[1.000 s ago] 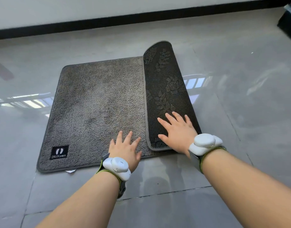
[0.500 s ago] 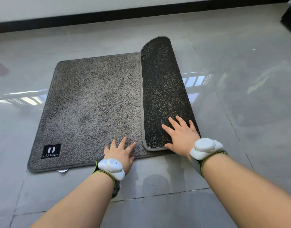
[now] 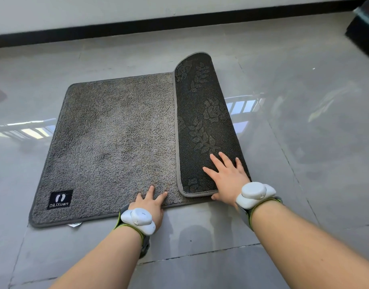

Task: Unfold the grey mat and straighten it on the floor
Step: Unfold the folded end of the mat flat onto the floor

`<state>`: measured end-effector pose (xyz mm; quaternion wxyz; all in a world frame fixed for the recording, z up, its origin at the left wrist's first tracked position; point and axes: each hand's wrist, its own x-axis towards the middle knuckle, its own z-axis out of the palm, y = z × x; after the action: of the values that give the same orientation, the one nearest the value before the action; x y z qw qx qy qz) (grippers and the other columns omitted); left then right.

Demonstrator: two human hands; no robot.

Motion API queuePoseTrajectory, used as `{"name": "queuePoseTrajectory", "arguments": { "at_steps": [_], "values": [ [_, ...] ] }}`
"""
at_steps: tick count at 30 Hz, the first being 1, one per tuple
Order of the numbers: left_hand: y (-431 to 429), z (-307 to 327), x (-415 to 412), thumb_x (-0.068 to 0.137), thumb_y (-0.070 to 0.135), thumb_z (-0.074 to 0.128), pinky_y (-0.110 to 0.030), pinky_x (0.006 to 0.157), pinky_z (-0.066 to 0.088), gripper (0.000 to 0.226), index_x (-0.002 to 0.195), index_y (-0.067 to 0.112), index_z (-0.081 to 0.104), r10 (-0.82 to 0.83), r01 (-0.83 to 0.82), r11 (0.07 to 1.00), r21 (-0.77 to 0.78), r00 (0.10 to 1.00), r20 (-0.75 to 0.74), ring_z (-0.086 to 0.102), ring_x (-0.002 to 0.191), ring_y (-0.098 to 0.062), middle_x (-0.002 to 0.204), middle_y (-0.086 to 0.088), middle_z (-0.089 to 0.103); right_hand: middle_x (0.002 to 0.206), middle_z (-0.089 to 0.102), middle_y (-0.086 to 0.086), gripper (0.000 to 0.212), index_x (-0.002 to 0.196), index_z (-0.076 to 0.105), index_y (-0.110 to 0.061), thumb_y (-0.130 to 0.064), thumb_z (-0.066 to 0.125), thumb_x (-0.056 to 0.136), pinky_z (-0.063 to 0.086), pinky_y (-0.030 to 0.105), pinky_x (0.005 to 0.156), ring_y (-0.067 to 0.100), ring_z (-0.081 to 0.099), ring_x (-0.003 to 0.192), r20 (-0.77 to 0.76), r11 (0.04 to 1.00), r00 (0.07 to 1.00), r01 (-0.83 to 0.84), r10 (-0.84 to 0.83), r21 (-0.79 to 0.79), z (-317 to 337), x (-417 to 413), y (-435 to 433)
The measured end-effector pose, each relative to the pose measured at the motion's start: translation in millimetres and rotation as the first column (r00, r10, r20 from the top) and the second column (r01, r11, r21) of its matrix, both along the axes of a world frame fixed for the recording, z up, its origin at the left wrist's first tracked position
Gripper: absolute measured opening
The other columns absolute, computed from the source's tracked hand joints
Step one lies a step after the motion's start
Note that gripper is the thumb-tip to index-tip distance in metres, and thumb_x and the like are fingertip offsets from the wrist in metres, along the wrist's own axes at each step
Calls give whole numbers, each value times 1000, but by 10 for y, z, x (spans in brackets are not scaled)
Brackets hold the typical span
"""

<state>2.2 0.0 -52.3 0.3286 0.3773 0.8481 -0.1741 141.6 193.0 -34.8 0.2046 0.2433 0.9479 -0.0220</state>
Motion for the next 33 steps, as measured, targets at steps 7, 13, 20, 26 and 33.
{"name": "queuePoseTrajectory", "arguments": {
  "at_steps": [7,13,20,26,33],
  "values": [
    [-97,49,42,96,31,29,-47,112,28,60,147,50,4,11,-11,999,-33,1000,-4,11,147,-37,163,0,-6,163,-4,-2,89,150,20,-37,-57,62,74,8,58,114,27,-8,149,-24,999,998,50,-50,2,-18,88,55],
    [-183,107,-1,95,35,32,-47,114,29,60,147,51,5,-2,4,998,-60,1000,21,15,145,-39,163,-2,-4,163,-3,-4,85,149,21,-38,-60,58,76,11,56,115,29,-6,149,-29,990,990,140,-141,-6,32,197,126],
    [-241,197,11,96,35,31,-46,115,29,59,147,50,6,4,-2,995,-102,1000,22,23,143,-40,163,-10,2,162,-7,-7,82,151,11,-39,-62,49,82,26,48,113,33,6,147,-27,948,952,302,-306,-97,150,330,233],
    [-289,175,39,96,36,31,-43,110,35,57,147,48,11,13,-14,993,-119,1000,-10,35,138,-36,156,-16,21,163,-2,0,71,153,4,-39,-56,38,92,33,43,109,39,32,137,-86,859,872,452,-483,-240,173,402,314],
    [-390,104,-15,93,36,33,-37,109,38,56,147,45,20,52,-52,998,-34,999,3,42,134,-33,155,-15,29,162,6,6,60,154,6,-34,-39,32,100,39,41,103,36,40,135,-119,791,801,536,-586,-295,208,466,378]
  ]
}}
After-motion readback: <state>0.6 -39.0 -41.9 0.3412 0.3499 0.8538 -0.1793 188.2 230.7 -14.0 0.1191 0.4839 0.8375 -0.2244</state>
